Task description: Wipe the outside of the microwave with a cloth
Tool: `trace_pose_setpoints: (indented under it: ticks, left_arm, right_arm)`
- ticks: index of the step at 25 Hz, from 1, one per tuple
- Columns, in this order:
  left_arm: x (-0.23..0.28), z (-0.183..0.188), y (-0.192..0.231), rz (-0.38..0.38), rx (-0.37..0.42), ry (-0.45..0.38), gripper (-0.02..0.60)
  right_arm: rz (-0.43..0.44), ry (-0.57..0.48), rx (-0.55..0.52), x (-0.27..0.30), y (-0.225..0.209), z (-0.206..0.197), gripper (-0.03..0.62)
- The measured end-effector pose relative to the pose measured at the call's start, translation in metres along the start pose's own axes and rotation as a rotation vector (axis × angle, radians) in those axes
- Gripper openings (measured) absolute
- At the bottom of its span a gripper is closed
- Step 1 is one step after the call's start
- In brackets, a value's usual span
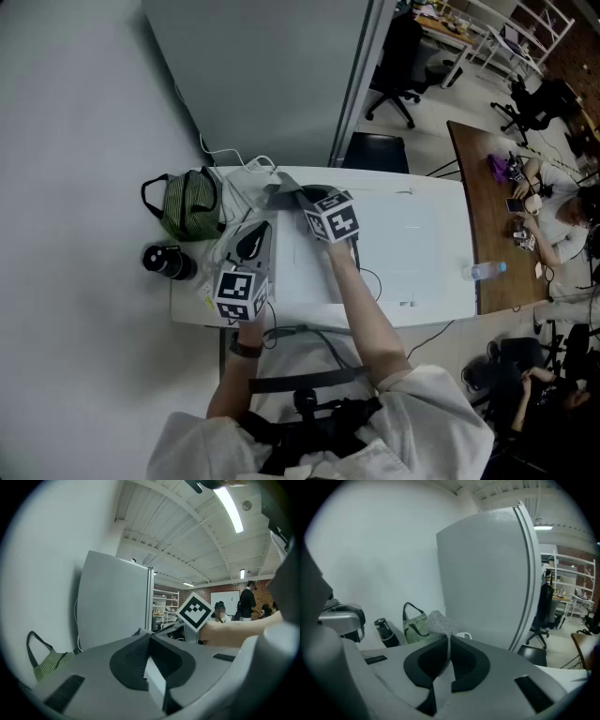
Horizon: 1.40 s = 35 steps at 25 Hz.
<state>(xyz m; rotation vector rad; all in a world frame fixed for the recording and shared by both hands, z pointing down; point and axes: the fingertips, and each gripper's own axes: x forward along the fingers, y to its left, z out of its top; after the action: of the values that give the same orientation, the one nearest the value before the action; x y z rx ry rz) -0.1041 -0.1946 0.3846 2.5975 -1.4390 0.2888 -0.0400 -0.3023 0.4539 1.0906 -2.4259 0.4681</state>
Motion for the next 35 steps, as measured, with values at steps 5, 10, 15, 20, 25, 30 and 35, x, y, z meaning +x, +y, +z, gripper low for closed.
trace_pose_setpoints:
  ticks: [5, 10, 15, 20, 25, 30, 35]
  left_arm:
    - [0.02, -0.002, -0.004, -0.04, 0.019, 0.015, 0.028]
    - [0.043, -0.001, -0.026, -0.115, 0.036, 0.025, 0.028]
    - [0.059, 0.004, -0.043, -0.165, 0.049, 0.026, 0.028]
    - [0.059, 0.003, -0.051, -0.181, 0.044, 0.041, 0.028]
    - [0.06, 0.006, -0.048, -0.169, 0.038, 0.027, 0.028]
    - [0.057, 0.001, -0.051, -0.168, 0.026, 0.031, 0.028]
    - [0.05, 0.001, -0.047, -0.159, 0.013, 0.017, 0.028]
  right_arm:
    - [-0.102, 0.007, 0.009, -0.031, -0.055, -0.019, 0.026]
    - [-0.258, 0.023, 0.045, -0.092, -0.132, -0.052, 0.026]
    - [-0.434, 0.052, 0.074, -0.17, -0.209, -0.088, 0.026]
    - [-0.594, 0.075, 0.137, -0.246, -0.267, -0.132, 0.026]
    - [-0.816, 0.084, 0.159, -0.331, -0.316, -0.154, 0.026]
    - [-0.793, 0.141, 0.141, -0.337, -0.302, -0.161, 0.026]
    - [-0.584, 0.138, 0.107, -0.258, -0.232, -0.138, 0.026]
